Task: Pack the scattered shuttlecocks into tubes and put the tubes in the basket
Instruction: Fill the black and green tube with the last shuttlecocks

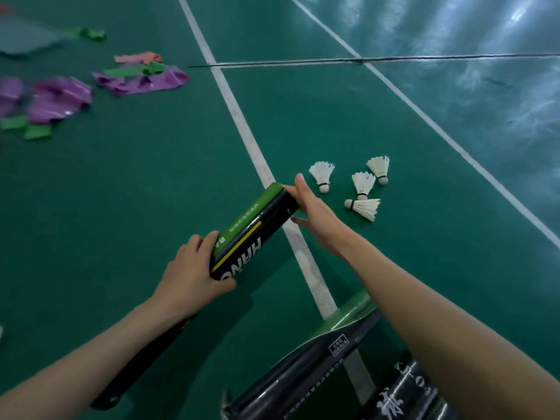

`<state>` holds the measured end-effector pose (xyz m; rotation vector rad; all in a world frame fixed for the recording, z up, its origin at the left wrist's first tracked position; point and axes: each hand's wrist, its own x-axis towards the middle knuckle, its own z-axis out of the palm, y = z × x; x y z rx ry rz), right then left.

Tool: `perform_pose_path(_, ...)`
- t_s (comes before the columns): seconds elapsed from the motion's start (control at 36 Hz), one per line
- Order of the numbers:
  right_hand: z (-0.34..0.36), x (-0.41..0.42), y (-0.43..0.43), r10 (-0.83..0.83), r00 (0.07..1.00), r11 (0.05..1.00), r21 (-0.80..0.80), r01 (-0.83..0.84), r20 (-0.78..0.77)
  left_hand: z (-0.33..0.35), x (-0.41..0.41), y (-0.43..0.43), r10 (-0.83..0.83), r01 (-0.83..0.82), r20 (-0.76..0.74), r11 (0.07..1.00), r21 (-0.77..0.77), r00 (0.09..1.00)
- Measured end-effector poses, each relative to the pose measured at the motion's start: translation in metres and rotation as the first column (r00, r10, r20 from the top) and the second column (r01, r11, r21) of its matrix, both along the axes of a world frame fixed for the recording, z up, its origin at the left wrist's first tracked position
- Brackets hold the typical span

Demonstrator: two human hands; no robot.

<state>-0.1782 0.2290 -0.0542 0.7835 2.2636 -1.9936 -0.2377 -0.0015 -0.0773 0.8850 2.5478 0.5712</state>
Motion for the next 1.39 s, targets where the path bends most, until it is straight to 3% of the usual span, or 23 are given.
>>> perform_pose_path(0.14, -0.034, -0.030, -0.042, -0.366, 0.930, 0.927, -0.078, 0.366, 0.007, -0.009, -0.015, -0.022, 0.069, -0.071, -0.018, 0.995, -0.074, 0.997)
perform_pose_path(0.19, -0.047, -0.036, -0.053, -0.430, 0.902, 0.903, -0.005, 0.430, 0.034, -0.012, -0.023, -0.029, 0.093, -0.096, -0.031, 0.987, -0.127, 0.995)
perform_pose_path(0.25, -0.059, -0.038, -0.061, -0.378, 0.925, 0.917, 0.150, 0.369, 0.034, -0.016, -0.030, -0.035, 0.143, -0.144, -0.016, 0.977, -0.154, 0.990)
perform_pose_path(0.33, -0.078, -0.036, -0.074, -0.085, 0.985, 0.927, 0.374, 0.023, 0.149, -0.022, -0.035, -0.046, 0.220, -0.216, 0.019, 0.966, -0.141, 0.975)
perform_pose_path(0.42, -0.098, -0.037, -0.091, 0.117, 0.958, 0.890, 0.400, -0.219, 0.263, -0.028, -0.037, -0.055, 0.270, -0.258, 0.063, 0.954, -0.150, 0.961)
perform_pose_path(0.53, -0.110, -0.040, -0.101, 0.171, 0.965, 0.782, 0.569, -0.255, 0.197, -0.034, -0.037, -0.062, 0.284, -0.267, 0.085, 0.949, -0.169, 0.955)
perform_pose_path(0.61, -0.105, -0.042, -0.099, 0.070, 0.988, 0.770, 0.623, -0.140, 0.136, -0.035, -0.035, -0.063, 0.276, -0.257, 0.093, 0.950, -0.177, 0.957)
perform_pose_path(0.72, -0.089, -0.033, -0.072, -0.252, 0.968, 0.811, 0.543, 0.217, -0.010, -0.036, -0.033, -0.059, 0.241, -0.224, 0.085, 0.959, -0.174, 0.967)
perform_pose_path(0.81, -0.073, -0.024, -0.039, -0.536, 0.837, 0.788, 0.289, 0.543, -0.109, -0.036, -0.028, -0.051, 0.193, -0.178, 0.078, 0.970, -0.166, 0.978)
perform_pose_path(0.86, -0.059, -0.021, -0.024, -0.615, 0.777, 0.772, 0.102, 0.628, -0.134, -0.036, -0.024, -0.043, 0.150, -0.137, 0.076, 0.979, -0.152, 0.986)
perform_pose_path(0.97, -0.046, -0.010, -0.002, -0.567, 0.805, 0.818, -0.003, 0.575, -0.174, -0.036, -0.014, -0.023, 0.073, -0.065, 0.072, 0.992, -0.110, 0.995)
perform_pose_path(1.11, -0.037, 0.004, 0.004, -0.392, 0.899, 0.910, 0.057, 0.410, -0.194, -0.033, -0.004, -0.001, 0.025, -0.025, 0.033, 0.999, -0.025, 0.999)
perform_pose_path(1.39, -0.025, 0.023, 0.016, -0.144, 0.983, 0.983, 0.094, 0.155, -0.118, -0.028, -0.004, 0.027, 0.015, -0.018, 0.023, 0.992, 0.122, 1.000)
